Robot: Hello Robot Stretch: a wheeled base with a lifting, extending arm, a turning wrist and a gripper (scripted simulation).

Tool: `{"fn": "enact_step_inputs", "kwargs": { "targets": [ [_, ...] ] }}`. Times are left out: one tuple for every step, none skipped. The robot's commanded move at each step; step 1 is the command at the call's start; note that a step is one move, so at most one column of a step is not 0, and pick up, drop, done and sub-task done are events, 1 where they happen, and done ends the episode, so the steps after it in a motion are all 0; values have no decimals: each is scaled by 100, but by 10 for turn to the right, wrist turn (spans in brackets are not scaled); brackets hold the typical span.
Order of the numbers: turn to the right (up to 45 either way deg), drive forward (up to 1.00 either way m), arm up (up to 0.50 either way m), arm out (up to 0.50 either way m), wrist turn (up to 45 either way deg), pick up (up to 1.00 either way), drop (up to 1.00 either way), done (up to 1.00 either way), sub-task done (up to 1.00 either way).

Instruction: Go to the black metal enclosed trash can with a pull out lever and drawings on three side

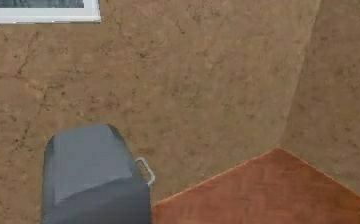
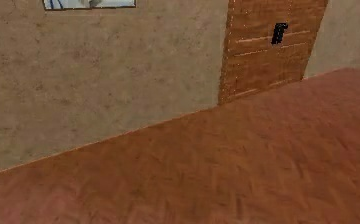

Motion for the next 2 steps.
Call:
{"fn": "enact_step_inputs", "kwargs": {
  "targets": [
    [-240, 0, 0, 0, 0, 0, 0, 0, 0],
    [0, 0, 0, 0, 0, 0, 0, 100, 0]
  ]
}}
